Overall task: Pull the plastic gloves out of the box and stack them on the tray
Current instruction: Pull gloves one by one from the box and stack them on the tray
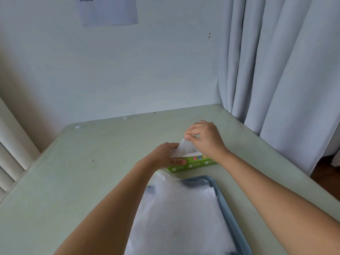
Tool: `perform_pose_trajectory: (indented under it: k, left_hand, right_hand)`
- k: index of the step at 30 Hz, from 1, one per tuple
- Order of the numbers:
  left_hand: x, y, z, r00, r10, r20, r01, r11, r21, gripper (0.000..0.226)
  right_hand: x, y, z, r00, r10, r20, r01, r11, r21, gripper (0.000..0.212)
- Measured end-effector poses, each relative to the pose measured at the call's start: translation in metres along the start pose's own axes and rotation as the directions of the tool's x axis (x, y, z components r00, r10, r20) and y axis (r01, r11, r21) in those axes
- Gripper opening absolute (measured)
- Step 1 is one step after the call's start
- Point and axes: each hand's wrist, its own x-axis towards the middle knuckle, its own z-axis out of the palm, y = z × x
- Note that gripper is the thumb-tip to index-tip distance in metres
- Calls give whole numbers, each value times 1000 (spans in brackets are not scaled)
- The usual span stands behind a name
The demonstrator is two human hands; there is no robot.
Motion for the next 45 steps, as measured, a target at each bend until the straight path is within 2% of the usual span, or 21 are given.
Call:
perform_pose_trajectory:
  k: [2, 4, 6, 7, 10, 14, 17, 19, 21, 23, 24, 27, 31, 33, 34, 36, 37, 38, 40, 43, 45]
  left_hand:
    - [-3, 2, -1, 1000, 15, -2, -16, 999, -33, 62]
    - [-6, 4, -1, 1000, 23, -7, -23, 999, -42, 63]
    - [-7, 5, -2, 1000, 15, -12, -15, 999, -48, 61]
    - [-7, 6, -1, 1000, 6, -15, -6, 998, -56, 60]
    - [-6, 8, -3, 1000, -6, -12, 6, 999, -34, 61]
    - [-6, 15, -11, 998, -52, 17, 52, 999, -8, 58]
    - [-6, 21, -19, 974, -160, -160, 108, 951, -291, 34]
    - [-7, 27, -25, 945, -282, -168, 118, 770, -627, 41]
    - [-10, 34, -31, 955, -290, 65, 201, 470, -859, 68]
    - [-14, 39, -34, 947, -146, 285, 317, 295, -901, 96]
    - [-14, 42, -33, 944, -91, 317, 330, 293, -897, 101]
    - [-16, 52, -25, 972, -49, 231, 231, 392, -890, 74]
    - [-11, 59, -19, 994, -26, 107, 109, 348, -931, 22]
    - [-11, 59, -24, 998, 37, 51, 38, 289, -957, 10]
    - [-11, 58, -27, 995, 91, 28, 5, 245, -969, 11]
    - [-13, 56, -33, 987, 160, -5, -33, 178, -984, 19]
    - [-13, 54, -35, 983, 185, -16, -45, 155, -987, 24]
    - [-14, 52, -38, 976, 216, -24, -56, 142, -988, 27]
    - [-18, 51, -42, 963, 268, -31, -66, 122, -990, 31]
    - [-14, 35, -44, 979, 202, 39, 23, 80, -997, 40]
    - [-14, 25, -47, 988, 133, 75, 41, 243, -969, 40]
  right_hand:
    - [3, 1, -7, 970, 227, -81, -210, 960, 183, 8]
    - [6, 4, -14, 861, 496, -114, -401, 799, 447, 10]
    - [10, 8, -20, 749, 654, -106, -451, 620, 642, 10]
    - [11, 10, -24, 725, 682, -96, -449, 574, 685, 11]
    - [17, 11, -35, 767, 641, -40, -438, 568, 697, 5]
    - [20, 4, -44, 852, 522, -51, -369, 666, 648, 14]
    - [16, -1, -49, 887, 459, -55, -331, 713, 618, 15]
    - [14, -5, -54, 892, 450, -47, -330, 717, 614, 16]
    - [12, -9, -57, 894, 446, -41, -327, 715, 618, 17]
    - [11, -16, -58, 897, 442, -22, -332, 706, 626, 15]
    - [10, -19, -59, 897, 442, -4, -340, 694, 635, 13]
    - [6, -26, -59, 907, 417, 57, -357, 692, 627, 11]
    - [0, -26, -65, 914, 366, 175, -401, 749, 528, 11]
    - [-5, -21, -70, 862, 477, 172, -473, 636, 610, 11]
    - [-7, -19, -72, 789, 579, 204, -538, 492, 684, 19]
    - [-12, -9, -70, 578, 700, 420, -685, 136, 716, 54]
    - [-16, -7, -68, 488, 668, 562, -759, 6, 652, 72]
    - [-20, -7, -64, 442, 585, 680, -802, -82, 591, 88]
    - [-24, -9, -56, 445, 433, 784, -808, -182, 560, 101]
    - [-22, -23, -47, 508, 403, 762, -723, -281, 631, 75]
    - [-18, -26, -42, 609, 387, 692, -626, -301, 719, 52]
